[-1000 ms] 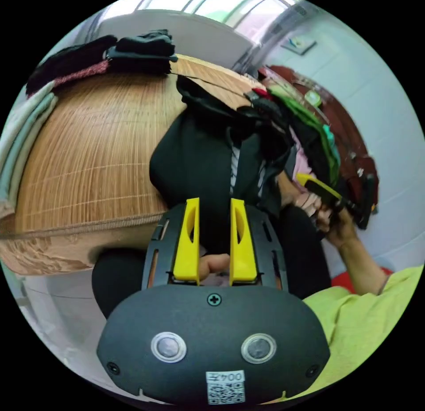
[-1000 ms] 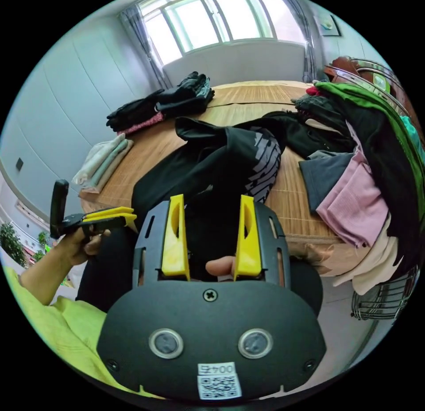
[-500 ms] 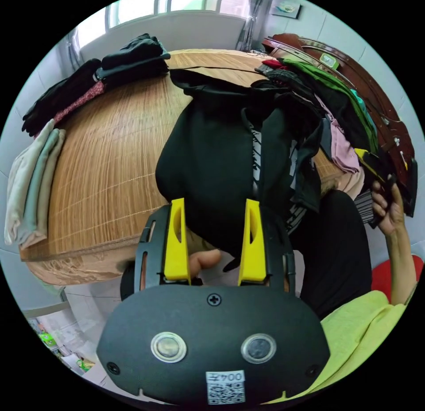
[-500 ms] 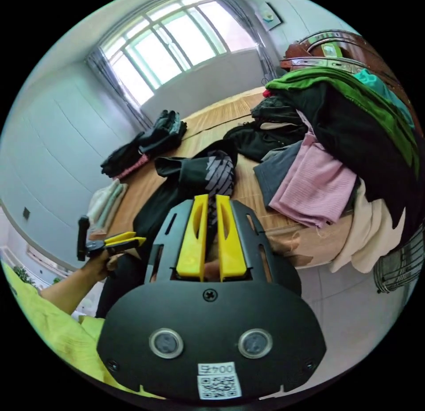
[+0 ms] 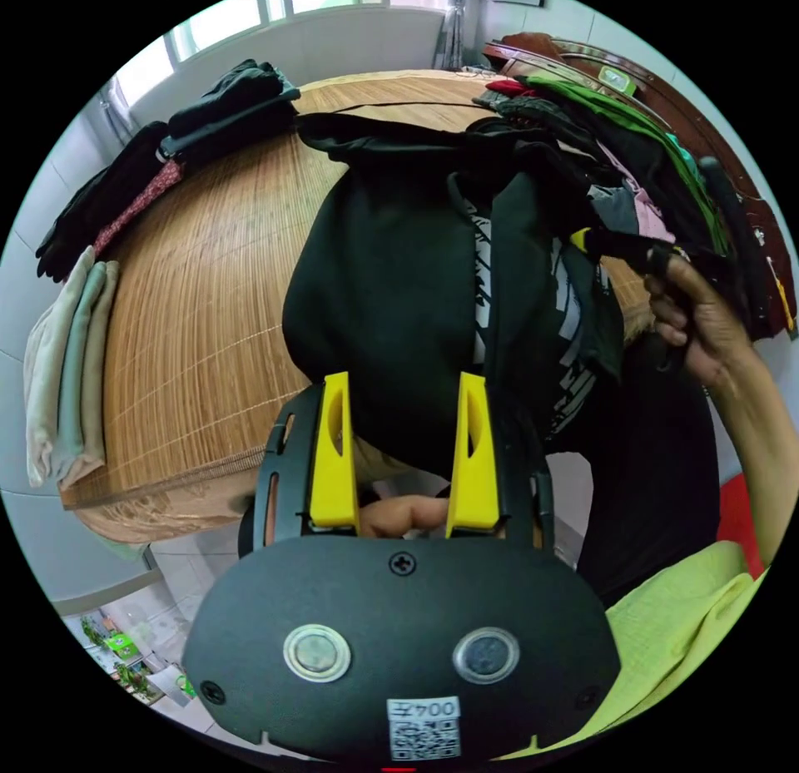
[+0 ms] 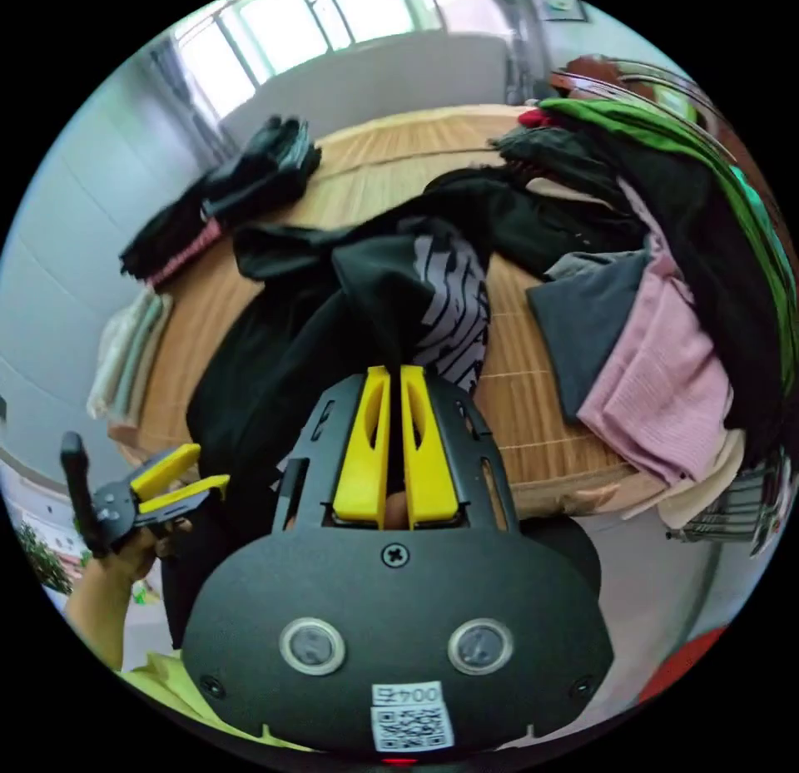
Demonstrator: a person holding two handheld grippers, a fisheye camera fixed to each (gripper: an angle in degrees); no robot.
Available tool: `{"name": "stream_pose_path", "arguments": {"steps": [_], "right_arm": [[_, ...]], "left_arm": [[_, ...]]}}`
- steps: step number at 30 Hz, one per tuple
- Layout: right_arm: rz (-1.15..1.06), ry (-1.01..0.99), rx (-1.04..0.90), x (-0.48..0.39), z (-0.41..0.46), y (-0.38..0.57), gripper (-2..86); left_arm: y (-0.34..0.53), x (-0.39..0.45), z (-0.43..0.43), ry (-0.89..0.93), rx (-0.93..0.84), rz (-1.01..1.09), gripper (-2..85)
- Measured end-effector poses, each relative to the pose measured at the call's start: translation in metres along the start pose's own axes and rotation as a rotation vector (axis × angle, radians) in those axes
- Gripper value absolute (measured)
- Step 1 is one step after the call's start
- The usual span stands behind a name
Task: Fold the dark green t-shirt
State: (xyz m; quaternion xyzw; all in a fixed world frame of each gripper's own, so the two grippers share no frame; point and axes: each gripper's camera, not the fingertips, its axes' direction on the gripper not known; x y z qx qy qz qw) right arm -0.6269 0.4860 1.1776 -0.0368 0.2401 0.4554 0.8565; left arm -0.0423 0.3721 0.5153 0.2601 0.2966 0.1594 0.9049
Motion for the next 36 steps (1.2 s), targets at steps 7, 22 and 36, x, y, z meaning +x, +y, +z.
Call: {"name": "stream_pose_path", "arguments": {"steps": [7,22,36], "right_arm": [[0.276,-0.102,0.428,0.14,-0.135,0.077,0.0],[0.194,0.034,0.221,0.182,-0.13,0.281,4.5],[0.185,-0.601,0.226,0.245,-0.079,0.31,5.2]], "left_arm": [[-0.036,0.004,0.002,0.015,-0.07,0.022,17.4],[-0.078,-0.004,0.016,0.001,-0.083,0.073,17.6],[-0.099,-0.064,-0.013,0.234,0.108,-0.068,15.0]]}}
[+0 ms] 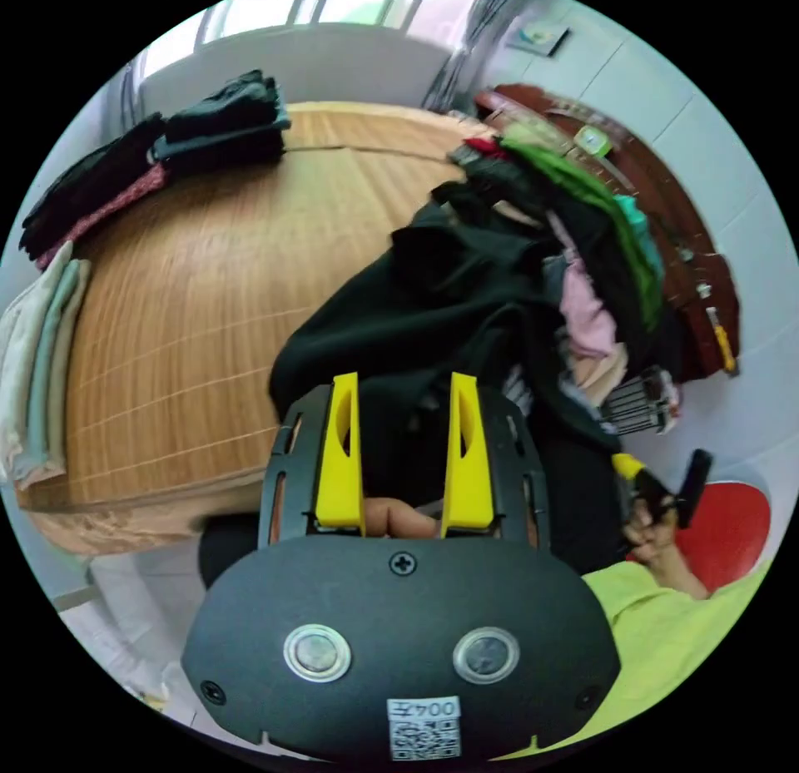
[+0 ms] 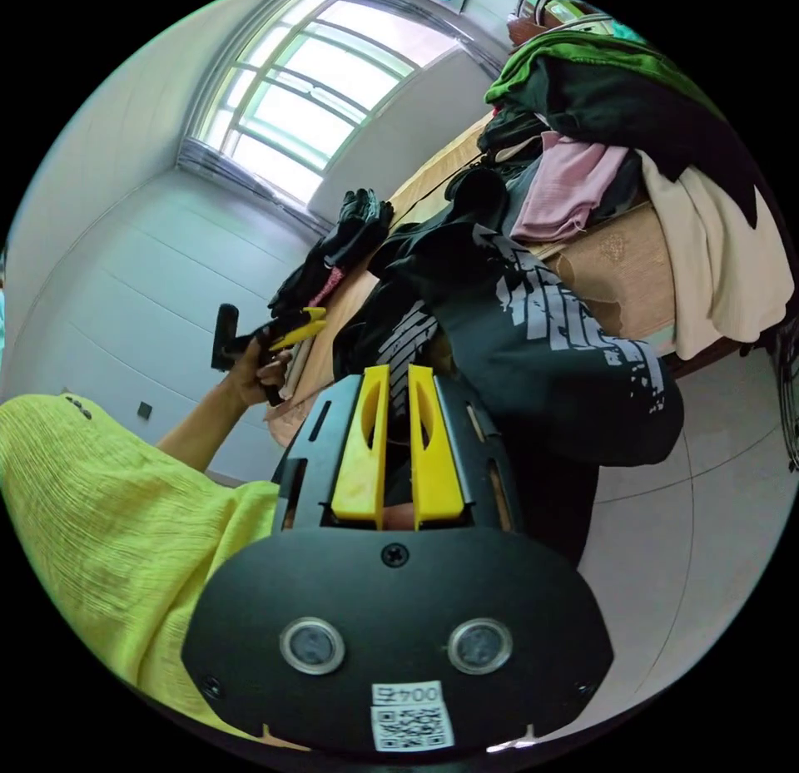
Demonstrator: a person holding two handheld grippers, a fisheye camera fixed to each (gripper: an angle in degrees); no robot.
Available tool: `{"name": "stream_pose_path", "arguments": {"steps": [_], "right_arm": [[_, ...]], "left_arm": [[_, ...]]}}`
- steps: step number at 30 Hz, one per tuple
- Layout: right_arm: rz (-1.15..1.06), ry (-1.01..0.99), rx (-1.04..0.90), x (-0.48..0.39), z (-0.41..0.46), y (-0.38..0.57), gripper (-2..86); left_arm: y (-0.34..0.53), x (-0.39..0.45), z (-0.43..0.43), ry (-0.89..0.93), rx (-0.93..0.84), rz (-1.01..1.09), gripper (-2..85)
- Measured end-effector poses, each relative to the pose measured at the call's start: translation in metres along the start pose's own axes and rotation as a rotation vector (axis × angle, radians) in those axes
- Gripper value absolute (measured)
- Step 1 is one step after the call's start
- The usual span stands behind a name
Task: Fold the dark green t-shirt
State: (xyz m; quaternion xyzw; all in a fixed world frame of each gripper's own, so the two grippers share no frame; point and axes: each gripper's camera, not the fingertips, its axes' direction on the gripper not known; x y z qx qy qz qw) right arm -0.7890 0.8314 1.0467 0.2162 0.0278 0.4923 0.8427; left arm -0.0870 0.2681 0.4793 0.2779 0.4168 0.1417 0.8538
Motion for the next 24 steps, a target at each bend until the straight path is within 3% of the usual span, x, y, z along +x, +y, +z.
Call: {"name": "stream_pose_path", "arguments": {"steps": [3,6,10,12,16,18,20,21,24], "right_arm": [[0.009,-0.021,-0.017,0.012,0.001,-0.001,1.9],[0.071,-0.028,-0.006,0.031,-0.002,-0.003,-0.1],[0.082,-0.057,0.027,0.044,-0.01,-0.003,-0.6],[0.081,-0.071,0.041,0.05,-0.016,-0.004,-0.7],[0.104,-0.087,0.07,0.061,-0.025,-0.006,-0.7],[0.127,-0.101,0.082,0.069,-0.029,-0.009,-0.7],[0.141,-0.111,0.082,0.073,-0.031,-0.013,-0.7],[0.149,-0.113,0.079,0.075,-0.032,-0.016,-0.7],[0.157,-0.118,0.081,0.074,-0.033,-0.023,-0.7]], "left_arm": [[-0.019,0.018,-0.004,0.254,0.045,0.003,15.2],[-0.046,0.045,0.039,0.485,-0.048,-0.042,17.4],[-0.081,0.059,0.128,0.765,-0.208,-0.313,21.4],[-0.091,0.057,0.155,0.78,-0.214,-0.419,22.1],[-0.101,0.045,0.185,0.636,-0.188,-0.558,20.3],[-0.102,0.037,0.194,0.59,-0.195,-0.617,15.5],[-0.103,0.028,0.201,0.433,-0.235,-0.604,5.2],[-0.102,0.026,0.202,0.402,-0.239,-0.591,4.8],[-0.084,0.008,0.188,0.497,-0.165,-0.586,3.5]]}}
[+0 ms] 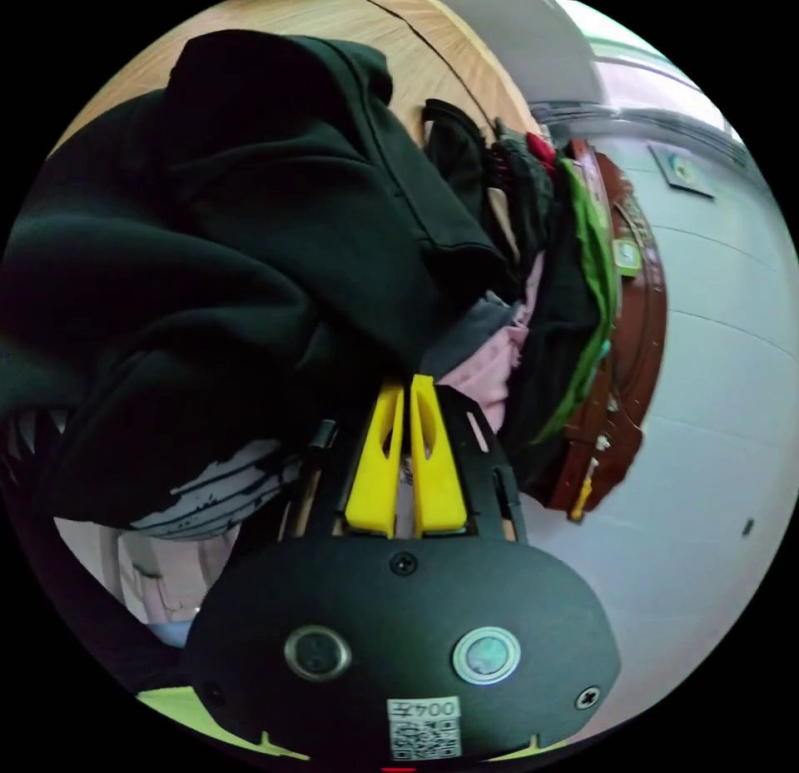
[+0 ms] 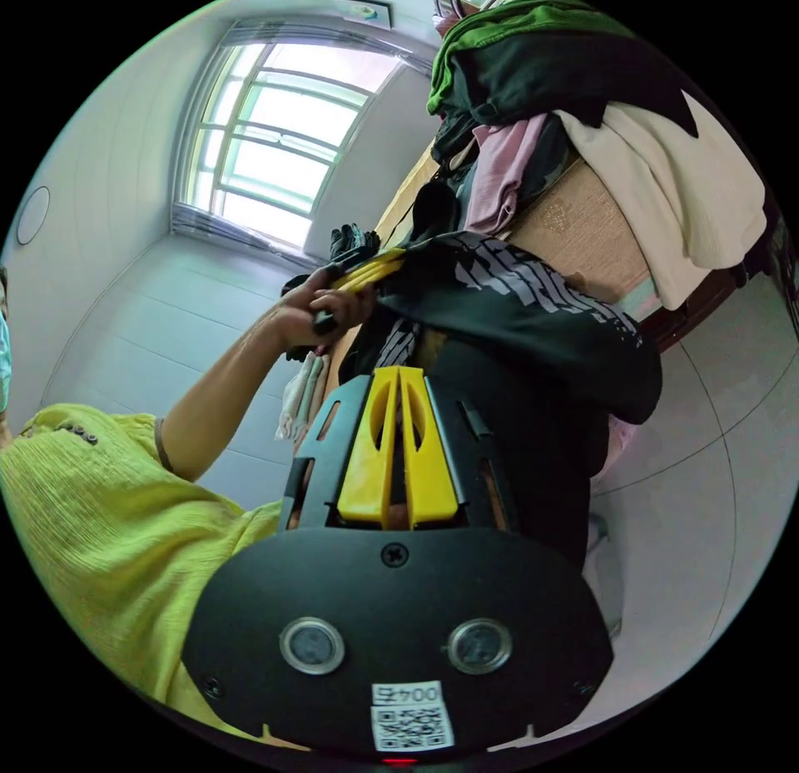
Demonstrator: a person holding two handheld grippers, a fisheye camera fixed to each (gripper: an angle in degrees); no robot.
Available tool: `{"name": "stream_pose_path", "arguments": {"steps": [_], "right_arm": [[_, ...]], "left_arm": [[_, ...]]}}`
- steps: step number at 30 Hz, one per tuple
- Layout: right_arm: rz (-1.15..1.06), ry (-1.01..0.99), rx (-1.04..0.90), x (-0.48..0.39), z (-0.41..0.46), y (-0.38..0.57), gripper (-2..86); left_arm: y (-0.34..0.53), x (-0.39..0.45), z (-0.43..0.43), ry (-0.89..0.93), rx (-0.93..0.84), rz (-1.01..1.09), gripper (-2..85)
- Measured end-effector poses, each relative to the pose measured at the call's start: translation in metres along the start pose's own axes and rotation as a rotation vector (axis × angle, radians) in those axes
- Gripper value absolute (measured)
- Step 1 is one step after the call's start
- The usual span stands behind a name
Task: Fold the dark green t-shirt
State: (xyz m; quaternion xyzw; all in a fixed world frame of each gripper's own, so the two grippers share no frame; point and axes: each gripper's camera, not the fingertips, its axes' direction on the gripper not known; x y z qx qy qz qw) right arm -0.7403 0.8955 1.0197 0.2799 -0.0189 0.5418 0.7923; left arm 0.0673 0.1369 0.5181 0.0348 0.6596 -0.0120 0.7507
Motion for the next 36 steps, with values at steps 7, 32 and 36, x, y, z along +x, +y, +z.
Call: {"name": "stream_pose_path", "arguments": {"steps": [7,32,36], "right_arm": [[-0.008,-0.014,0.019,-0.021,0.004,-0.011,-0.6],[-1.181,1.191,-0.386,-0.328,0.289,-0.212,13.0],[-1.298,1.233,-0.504,-0.345,0.335,-0.233,12.5]], "left_arm": [[0.048,-0.033,-0.142,0.175,-0.087,0.343,2.1],[0.096,-0.276,-0.336,-0.055,0.174,0.342,1.1],[0.119,-0.281,-0.341,-0.077,0.16,0.389,1.1]]}}
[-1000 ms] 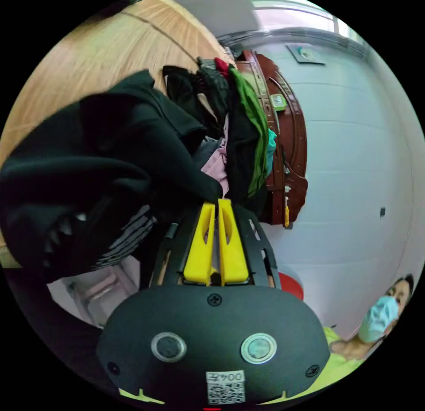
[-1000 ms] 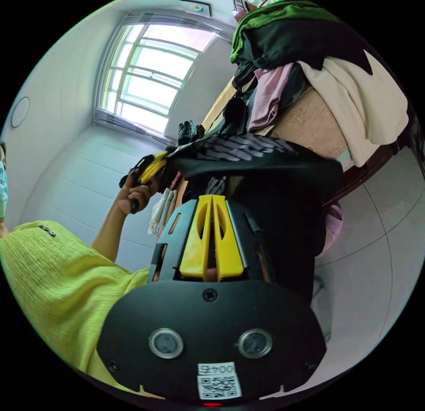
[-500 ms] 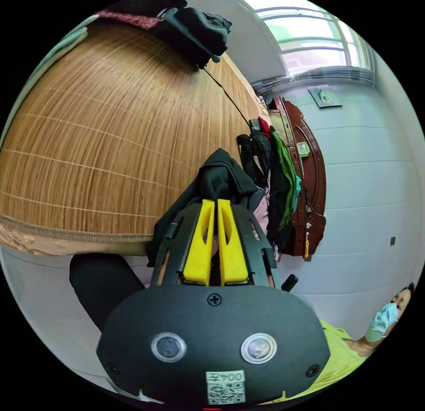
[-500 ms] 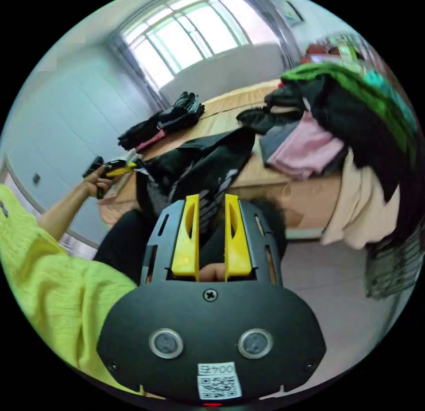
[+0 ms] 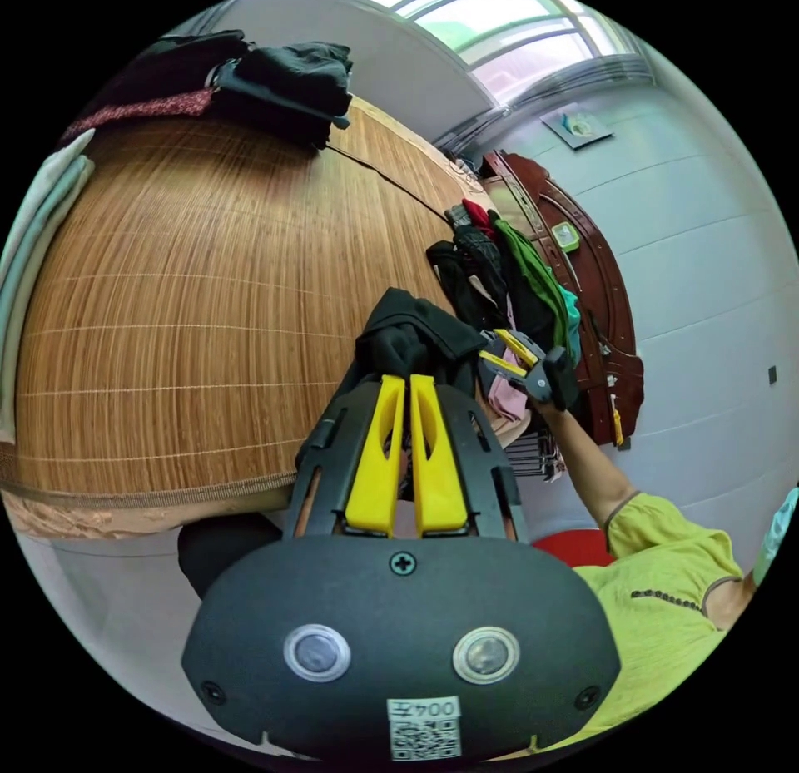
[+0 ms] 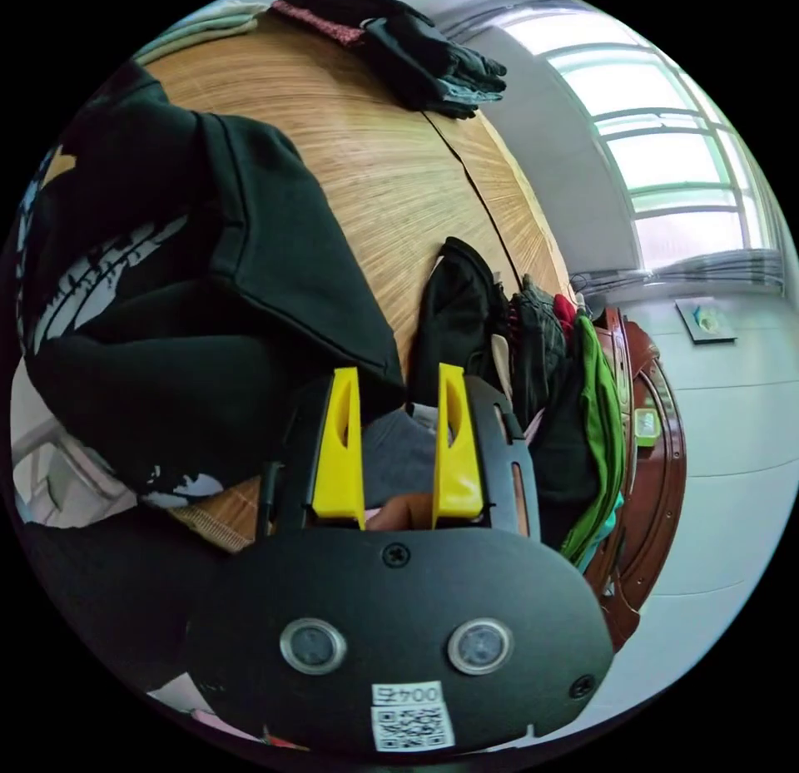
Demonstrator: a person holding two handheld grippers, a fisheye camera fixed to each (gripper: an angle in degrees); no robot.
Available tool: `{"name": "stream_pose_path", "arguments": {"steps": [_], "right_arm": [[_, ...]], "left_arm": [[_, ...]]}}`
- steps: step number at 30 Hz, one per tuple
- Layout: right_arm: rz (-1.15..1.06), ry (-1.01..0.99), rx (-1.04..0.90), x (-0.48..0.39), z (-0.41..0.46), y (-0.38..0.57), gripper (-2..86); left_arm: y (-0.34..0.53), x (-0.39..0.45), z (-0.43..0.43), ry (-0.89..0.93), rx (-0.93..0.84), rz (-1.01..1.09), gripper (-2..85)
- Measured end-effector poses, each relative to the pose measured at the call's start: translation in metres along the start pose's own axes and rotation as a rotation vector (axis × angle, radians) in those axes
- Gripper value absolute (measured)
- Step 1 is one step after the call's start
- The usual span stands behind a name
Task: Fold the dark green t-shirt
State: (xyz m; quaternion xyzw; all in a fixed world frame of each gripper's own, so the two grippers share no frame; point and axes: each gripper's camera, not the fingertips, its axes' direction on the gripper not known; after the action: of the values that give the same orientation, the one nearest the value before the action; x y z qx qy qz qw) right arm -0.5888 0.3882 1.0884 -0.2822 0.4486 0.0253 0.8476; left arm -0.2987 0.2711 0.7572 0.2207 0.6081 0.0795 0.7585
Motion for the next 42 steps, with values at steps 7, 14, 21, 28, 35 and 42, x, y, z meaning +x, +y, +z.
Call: {"name": "stream_pose_path", "arguments": {"steps": [7,14,21,28,35,42], "right_arm": [[0.171,-0.098,-0.045,0.034,-0.003,-0.013,1.8],[0.507,-0.071,0.342,0.104,-0.155,0.055,-0.1],[0.609,0.133,0.738,0.15,-0.368,0.142,-0.6],[0.823,0.246,1.046,0.165,-0.507,0.263,-0.2],[0.755,0.278,1.192,0.133,-0.596,0.346,-0.5],[0.644,0.352,1.184,0.128,-0.666,0.381,-0.5]], "left_arm": [[0.064,0.011,-0.02,-0.043,-0.016,0.099,1.2],[0.163,0.065,-0.097,-0.283,0.122,0.376,0.9],[0.268,0.118,-0.225,-0.455,0.361,0.579,0.7],[0.418,0.144,-0.347,-0.726,0.75,0.517,0.4],[0.548,0.143,-0.425,-0.514,1.084,0.385,0.4],[0.626,0.181,-0.487,-0.513,1.256,0.471,0.5]]}}
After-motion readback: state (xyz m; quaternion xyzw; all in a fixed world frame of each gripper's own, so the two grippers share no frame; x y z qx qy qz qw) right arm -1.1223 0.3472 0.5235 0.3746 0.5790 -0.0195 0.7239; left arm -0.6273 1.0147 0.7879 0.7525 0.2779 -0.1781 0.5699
